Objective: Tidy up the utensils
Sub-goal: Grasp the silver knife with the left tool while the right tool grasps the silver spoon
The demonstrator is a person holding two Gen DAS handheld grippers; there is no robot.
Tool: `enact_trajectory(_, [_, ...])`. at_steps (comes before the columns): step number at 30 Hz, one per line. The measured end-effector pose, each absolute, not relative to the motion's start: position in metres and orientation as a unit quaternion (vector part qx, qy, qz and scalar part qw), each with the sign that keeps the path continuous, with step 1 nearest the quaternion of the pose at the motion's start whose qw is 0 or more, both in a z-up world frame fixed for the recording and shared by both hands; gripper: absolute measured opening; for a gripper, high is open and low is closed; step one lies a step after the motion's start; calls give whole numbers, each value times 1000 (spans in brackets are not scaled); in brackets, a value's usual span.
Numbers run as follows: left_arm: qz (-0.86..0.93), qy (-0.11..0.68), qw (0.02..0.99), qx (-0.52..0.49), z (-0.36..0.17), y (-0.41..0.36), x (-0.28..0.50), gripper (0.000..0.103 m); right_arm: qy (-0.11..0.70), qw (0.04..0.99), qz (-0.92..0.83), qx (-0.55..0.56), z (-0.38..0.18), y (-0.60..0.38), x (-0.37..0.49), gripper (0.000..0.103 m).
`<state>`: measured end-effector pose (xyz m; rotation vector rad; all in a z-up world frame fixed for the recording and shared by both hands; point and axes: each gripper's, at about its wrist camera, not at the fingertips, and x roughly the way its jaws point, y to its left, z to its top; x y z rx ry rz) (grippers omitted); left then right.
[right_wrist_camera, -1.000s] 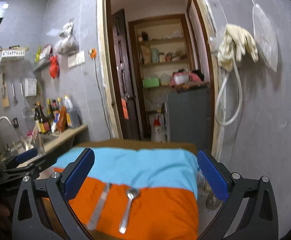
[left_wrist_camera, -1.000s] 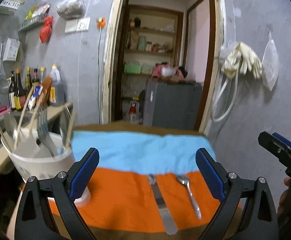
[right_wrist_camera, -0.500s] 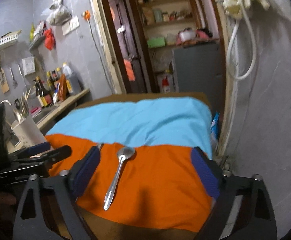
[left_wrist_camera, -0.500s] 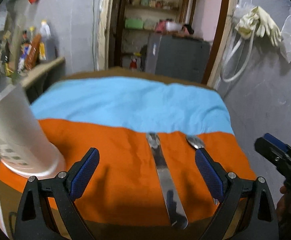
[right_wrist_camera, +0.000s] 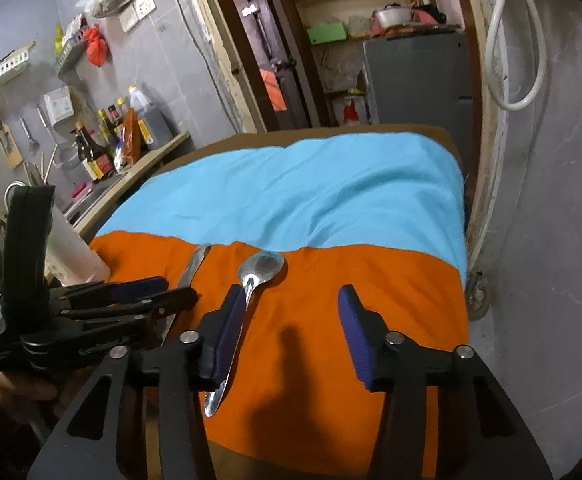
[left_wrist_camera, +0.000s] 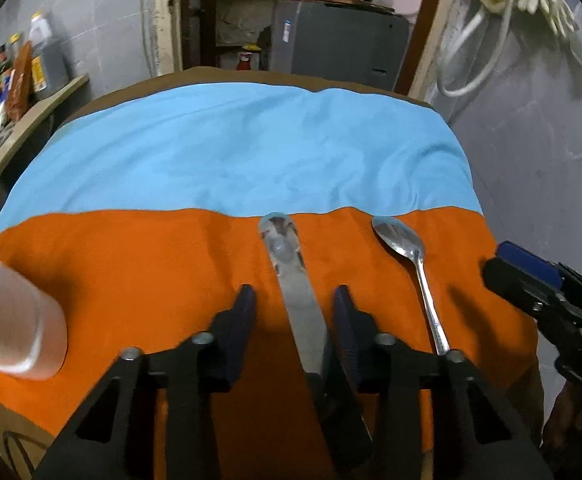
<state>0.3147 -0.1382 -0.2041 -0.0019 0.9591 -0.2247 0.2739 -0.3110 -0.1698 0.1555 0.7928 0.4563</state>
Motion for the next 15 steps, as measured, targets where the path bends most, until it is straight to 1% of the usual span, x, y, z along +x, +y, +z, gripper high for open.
enact_trajectory(1, [-110,461,880,0,-204,-139,316,21,386,892,223,75,-171,-311,275,39])
enact_trajectory(2, [-113,463,879,-3,-204,-138,317,17,392,888,226,76,-173,-309,277,38])
enact_trajectory(5, [-115,469,876,-11,-207,-135,322,15,405,879,237,79,-177,-304,282,34])
enact_trajectory(8, [-113,475,873,-14,-206,-129,319,13,421,869,248,76,-181,-295,285,33])
enact_trajectory(15, [-120,491,863,-11,-200,-117,304,13,447,855,258,59,-186,-278,294,30])
